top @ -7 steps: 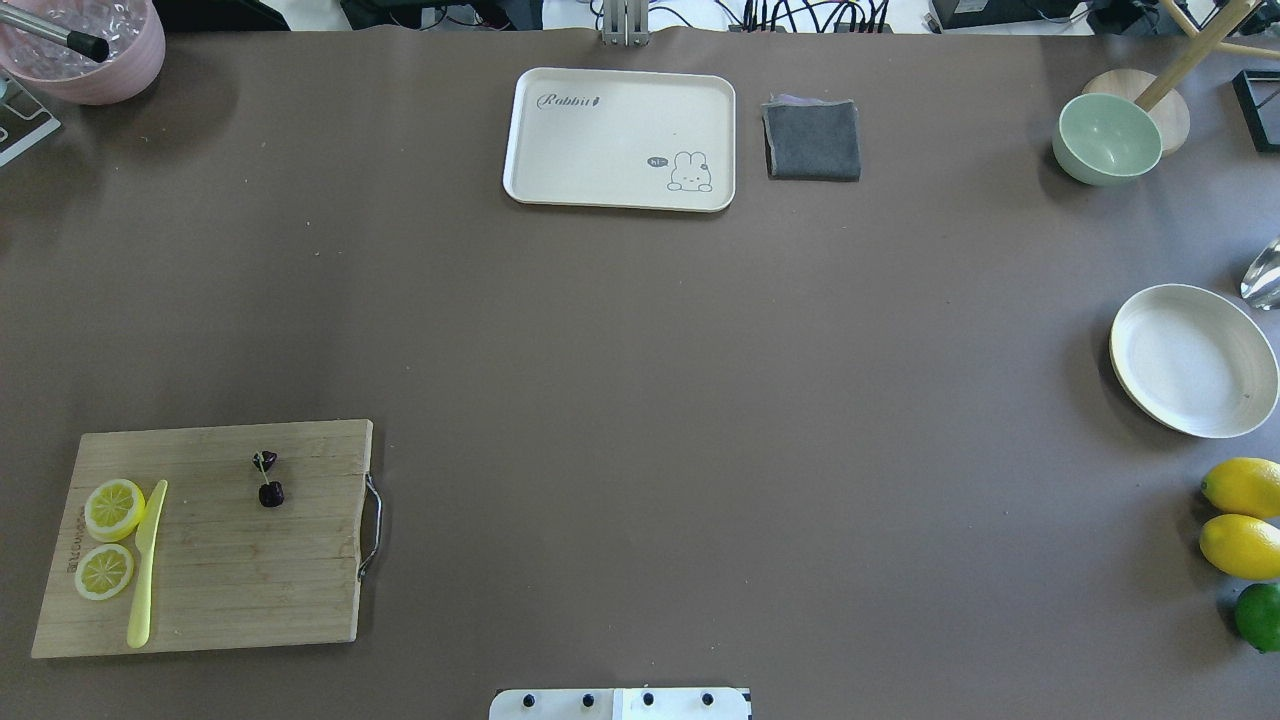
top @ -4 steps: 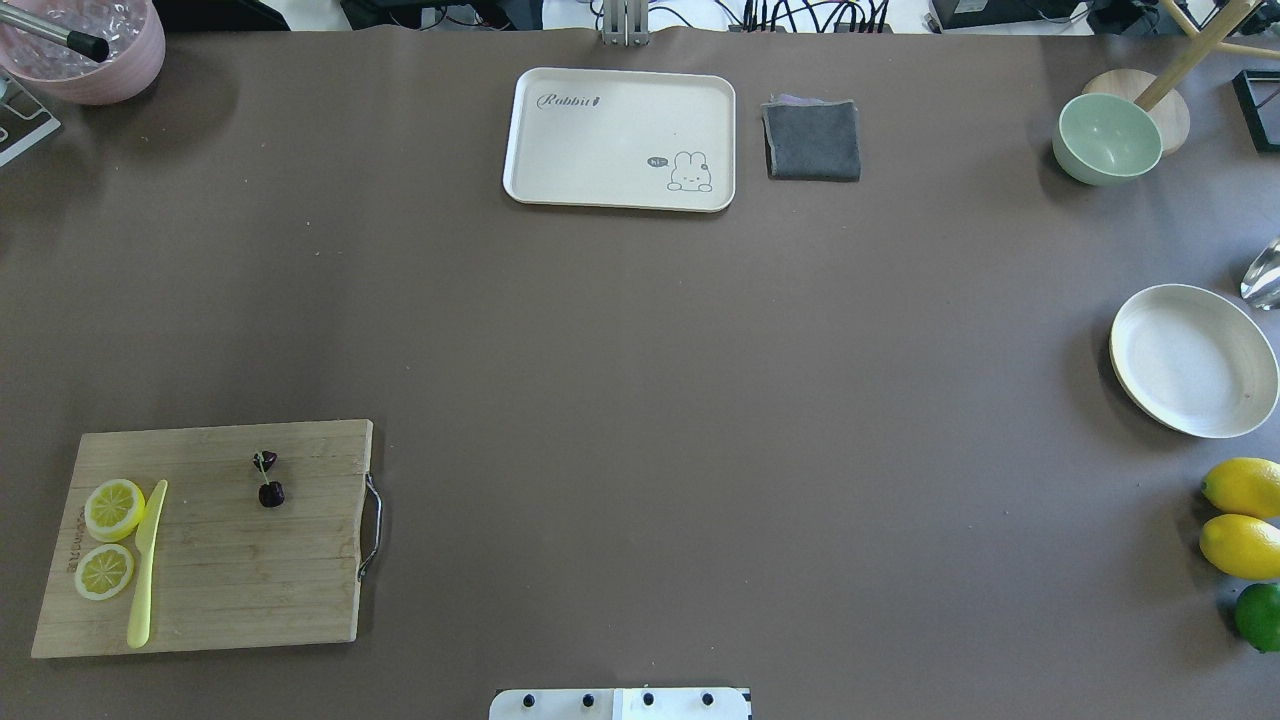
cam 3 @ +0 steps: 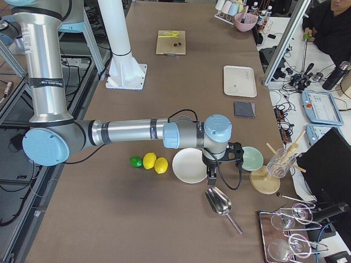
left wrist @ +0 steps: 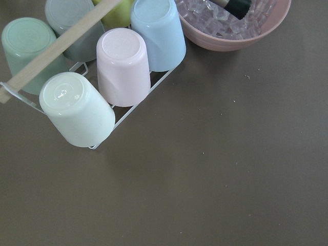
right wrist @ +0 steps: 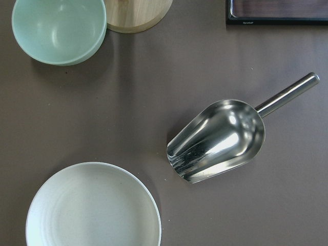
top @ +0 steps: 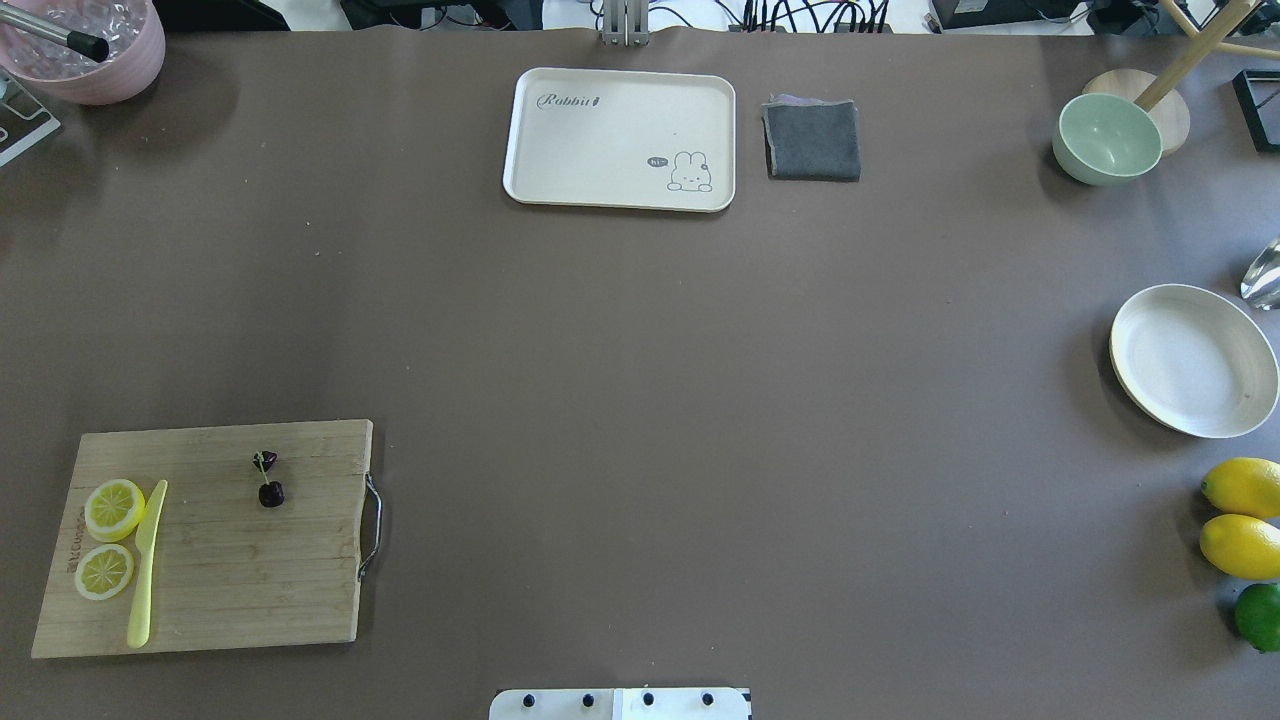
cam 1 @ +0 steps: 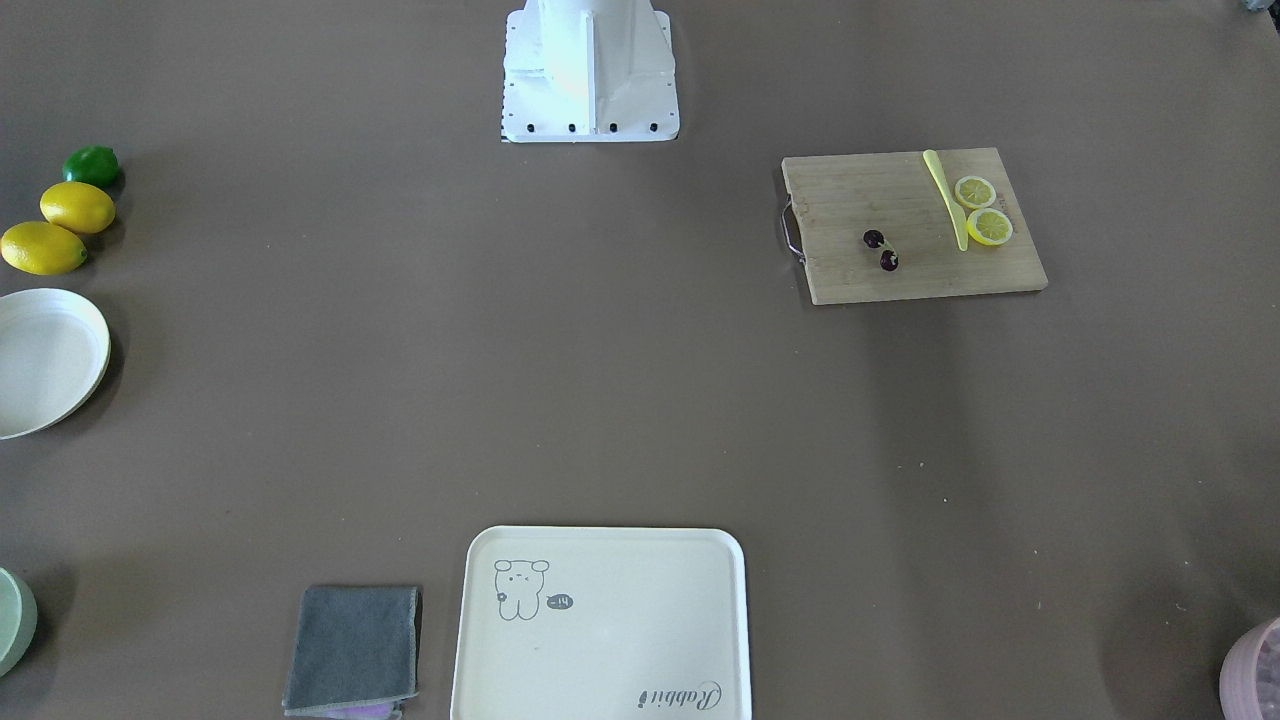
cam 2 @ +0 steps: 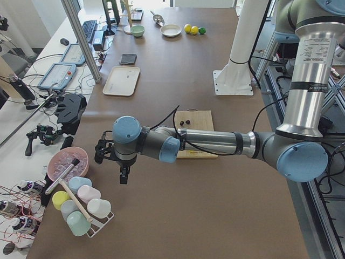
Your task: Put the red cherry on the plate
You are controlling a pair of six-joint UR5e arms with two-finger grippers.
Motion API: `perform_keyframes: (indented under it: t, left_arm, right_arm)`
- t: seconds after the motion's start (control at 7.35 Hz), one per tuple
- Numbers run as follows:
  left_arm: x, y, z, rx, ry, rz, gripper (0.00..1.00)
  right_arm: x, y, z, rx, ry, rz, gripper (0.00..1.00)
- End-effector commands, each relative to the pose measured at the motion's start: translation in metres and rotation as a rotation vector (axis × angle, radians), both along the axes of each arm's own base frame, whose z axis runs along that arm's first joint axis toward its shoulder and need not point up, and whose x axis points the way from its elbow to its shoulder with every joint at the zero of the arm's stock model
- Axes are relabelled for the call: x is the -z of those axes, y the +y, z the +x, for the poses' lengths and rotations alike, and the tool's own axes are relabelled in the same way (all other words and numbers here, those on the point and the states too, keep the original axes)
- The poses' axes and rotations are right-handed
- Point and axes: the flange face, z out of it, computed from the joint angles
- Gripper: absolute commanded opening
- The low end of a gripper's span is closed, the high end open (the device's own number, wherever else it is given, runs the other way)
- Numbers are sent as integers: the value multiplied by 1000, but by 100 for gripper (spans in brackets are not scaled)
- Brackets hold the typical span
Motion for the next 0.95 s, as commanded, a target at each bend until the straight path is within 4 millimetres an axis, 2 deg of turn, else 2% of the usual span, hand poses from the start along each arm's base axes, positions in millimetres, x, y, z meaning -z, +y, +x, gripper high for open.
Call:
perform_keyframes:
  t: [0.0,0.82]
  left_arm:
    - [2,-2,0,-1,0,3,98]
    - [3,-2,0,-2,-1,9,98]
  right_arm:
    - [-1,0,0,0,0,-1,100]
    - [-6,3,-5,8,-40,-15,100]
